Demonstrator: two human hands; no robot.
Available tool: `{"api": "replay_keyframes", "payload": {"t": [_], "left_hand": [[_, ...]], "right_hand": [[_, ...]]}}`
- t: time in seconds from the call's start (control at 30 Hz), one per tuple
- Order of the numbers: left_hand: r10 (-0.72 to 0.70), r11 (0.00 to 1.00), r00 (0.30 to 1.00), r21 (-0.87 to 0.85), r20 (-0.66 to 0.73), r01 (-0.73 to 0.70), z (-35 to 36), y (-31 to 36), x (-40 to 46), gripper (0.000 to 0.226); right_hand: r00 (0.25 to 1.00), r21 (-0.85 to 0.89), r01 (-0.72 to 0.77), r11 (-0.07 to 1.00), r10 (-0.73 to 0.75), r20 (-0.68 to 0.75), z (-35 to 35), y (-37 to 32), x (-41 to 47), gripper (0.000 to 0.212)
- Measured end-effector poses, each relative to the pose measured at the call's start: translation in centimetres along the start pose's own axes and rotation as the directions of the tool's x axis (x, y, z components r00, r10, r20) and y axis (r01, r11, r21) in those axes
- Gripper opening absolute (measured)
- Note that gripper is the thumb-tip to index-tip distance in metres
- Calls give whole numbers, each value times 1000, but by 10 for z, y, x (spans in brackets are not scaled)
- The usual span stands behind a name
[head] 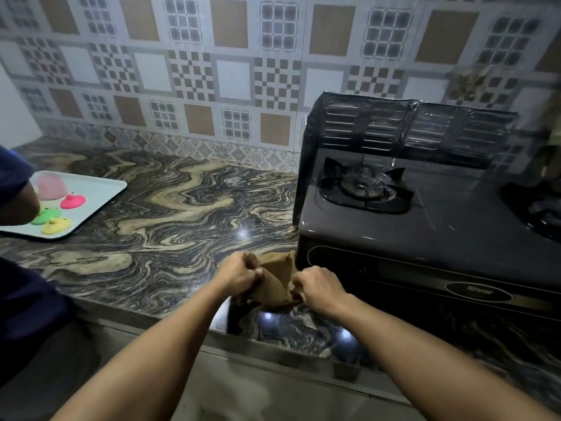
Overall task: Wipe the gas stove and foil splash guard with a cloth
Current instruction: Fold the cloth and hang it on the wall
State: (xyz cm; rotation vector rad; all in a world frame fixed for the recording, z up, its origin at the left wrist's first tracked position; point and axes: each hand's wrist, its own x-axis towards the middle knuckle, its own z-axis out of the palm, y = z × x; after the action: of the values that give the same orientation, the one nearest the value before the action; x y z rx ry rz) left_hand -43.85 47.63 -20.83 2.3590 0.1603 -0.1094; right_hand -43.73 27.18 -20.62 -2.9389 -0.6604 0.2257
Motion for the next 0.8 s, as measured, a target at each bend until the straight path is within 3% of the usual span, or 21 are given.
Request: {"api": "replay_keyframes", "payload": {"t": [0.1,0.2,0.27,0.33,0.43,0.5,0.63,0.73,0.8], "left_hand": [[23,978,998,-208,-52,-33,-21,-2,2,24],[-27,928,985,-369,-173,-40,-45,3,4,23],[-61,901,977,-432,-206,-35,-58,8,6,20],[-84,878,971,-477,-224,-34,-70,17,5,24],[-72,799,979,-599,-191,-58,-87,33,5,30],[25,776,992,-623,-124,-98,-101,43,5,26],[188,823,982,-551,33,-139,-119,59,6,24],[207,869,978,-455,-25,-195,-123,78,8,2],[230,867,971,-439,-69,-236,-124,93,12,10]], "right_hand": [[996,266,-8,964,32,-87,-8,4,0,13],[971,603,13,798,134,-198,-36,-5,2,14],[966,872,-13,489,232,-116,-59,-15,5,19],[971,986,-54,158,237,15,-80,-25,8,23],[967,996,-53,-71,247,69,-107,-32,9,20],[953,980,-43,-192,285,98,-122,-31,11,25],[928,967,-43,-250,348,131,-146,-17,14,31],[929,976,-41,-214,350,116,-158,-5,12,30],[932,979,-34,-200,348,104,-164,5,11,33]]}}
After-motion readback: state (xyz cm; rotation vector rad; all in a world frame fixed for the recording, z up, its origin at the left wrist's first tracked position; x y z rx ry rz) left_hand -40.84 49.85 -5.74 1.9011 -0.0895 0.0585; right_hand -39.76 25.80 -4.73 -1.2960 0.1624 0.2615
